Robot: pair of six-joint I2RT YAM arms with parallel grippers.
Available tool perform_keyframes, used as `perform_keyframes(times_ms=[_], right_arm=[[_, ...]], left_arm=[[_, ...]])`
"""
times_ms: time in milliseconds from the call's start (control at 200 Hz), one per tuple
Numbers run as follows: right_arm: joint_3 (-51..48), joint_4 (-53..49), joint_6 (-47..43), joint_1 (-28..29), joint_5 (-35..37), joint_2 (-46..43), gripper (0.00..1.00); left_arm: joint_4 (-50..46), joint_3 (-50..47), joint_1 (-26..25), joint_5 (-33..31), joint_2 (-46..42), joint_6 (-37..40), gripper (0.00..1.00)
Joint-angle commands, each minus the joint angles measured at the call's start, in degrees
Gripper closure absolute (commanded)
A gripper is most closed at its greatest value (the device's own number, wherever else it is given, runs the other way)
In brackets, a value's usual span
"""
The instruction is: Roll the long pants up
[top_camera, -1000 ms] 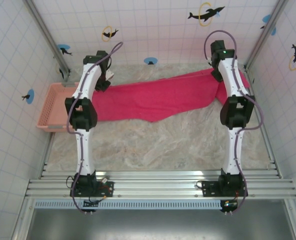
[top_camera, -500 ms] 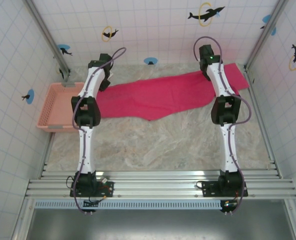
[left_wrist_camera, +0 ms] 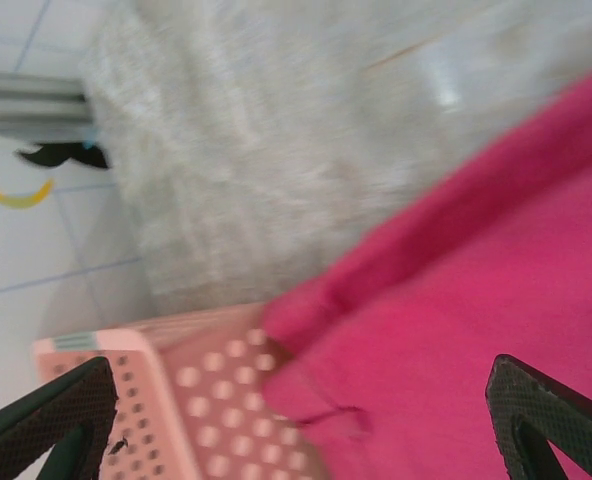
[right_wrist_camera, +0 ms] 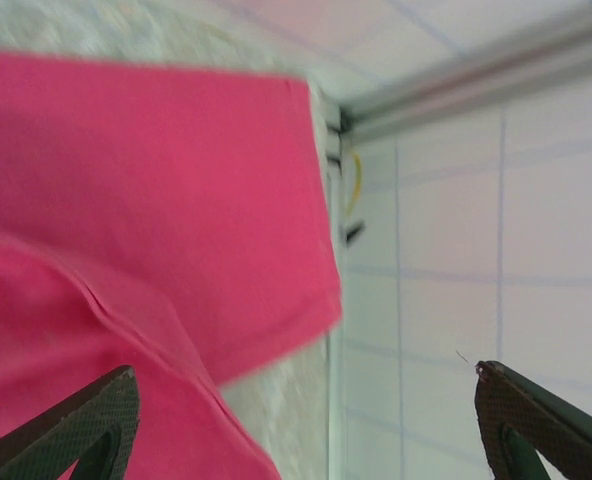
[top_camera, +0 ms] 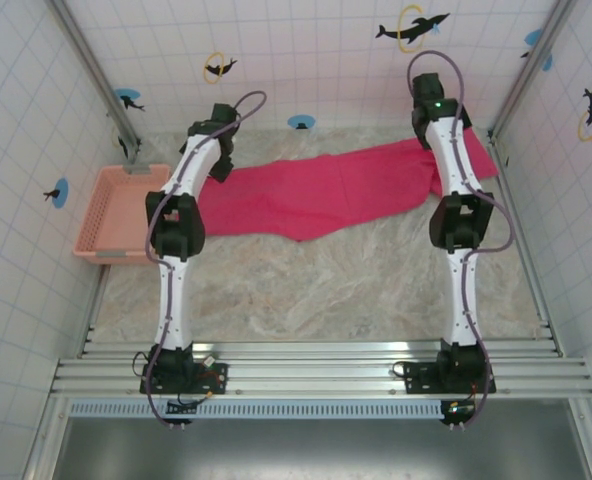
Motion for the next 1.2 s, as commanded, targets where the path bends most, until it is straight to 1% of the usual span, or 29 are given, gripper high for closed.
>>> perform_keyframes(times_ms=[0,40,85,170,215,230,270,330,385,425,535,631,721,851,931,1001,1066,1136,1196], right_arm=[[-8.4,-7.2,6.2,-3.9,1.9,-10.0,0.11],[-11.6,-7.2,7.1,-5.5,1.2,-11.0,0.11],[-14.6,-7.0,7.8,-7.6,-1.3,-11.2,0.12],[-16.2,-7.9,9.9,-12.1,-6.8,-10.2,0.15],[-15.4,-9.5,11.4,-14.0,-9.4,-8.8,0.16],[-15.2,-10.0,12.0,-14.7,-10.4,-8.4,0.17],[-15.1,-10.4,13.1,-16.0,-13.5,-7.7,0.18],[-15.8,-9.8,13.7,-17.6,-17.5,-6.9,0.19],[-16.5,-9.2,13.8,-18.4,-19.9,-6.2,0.2],[-17.4,-8.5,13.3,-18.8,-23.4,-6.0,0.22],[-22.6,-4.7,11.6,-18.9,-29.6,-7.3,0.24],[-28.1,0.0,10.6,-19.1,-34.0,-9.1,0.27],[-30.7,3.0,10.5,-19.5,-38.0,-9.6,0.3],[-30.0,3.5,10.7,-19.6,-40.8,-7.8,0.34],[-30.2,4.0,10.8,-19.7,-41.1,-7.7,0.35],[-31.1,5.4,11.1,-19.7,-41.4,-8.5,0.39],[-32.1,6.8,11.6,-19.9,-41.0,-9.7,0.45],[-32.8,7.9,13.6,-20.3,-38.5,-11.2,0.44],[-32.6,8.7,14.6,-21.1,-38.7,-12.1,0.42]], left_arm=[[-2.3,-0.7,-4.6,7.5,-1.2,-7.2,0.03],[-3.9,0.9,-5.9,8.3,0.6,-8.2,0.03],[-5.8,3.3,-7.0,8.4,2.7,-9.8,0.03],[-9.5,7.8,-8.4,9.7,6.3,-13.5,0.03],[-9.9,7.8,-8.8,11.9,7.1,-15.0,0.03],[-9.9,7.6,-8.9,12.8,7.2,-17.0,0.03],[-9.8,7.0,-9.0,14.0,7.6,-19.1,0.03],[-9.7,6.5,-9.1,15.5,8.5,-20.6,0.03],[-9.9,6.5,-9.1,15.8,9.2,-21.8,0.03],[-9.9,6.5,-9.1,16.7,9.4,-22.4,0.03],[-9.9,6.8,-9.2,18.4,9.7,-22.8,0.03],[-10.1,6.9,-9.2,18.1,9.7,-22.7,0.03],[-10.6,7.3,-9.2,18.1,10.0,-22.3,0.03],[-11.6,7.7,-9.2,18.3,10.3,-22.9,0.03],[-11.9,7.7,-9.2,18.9,10.2,-23.5,0.03],[-12.0,7.7,-9.2,19.4,10.2,-23.7,0.03],[-12.2,7.7,-9.3,19.5,10.2,-23.9,0.03],[-12.5,7.7,-9.4,19.3,10.1,-24.1,0.03],[-12.5,7.7,-9.6,19.5,10.0,-24.4,0.03]])
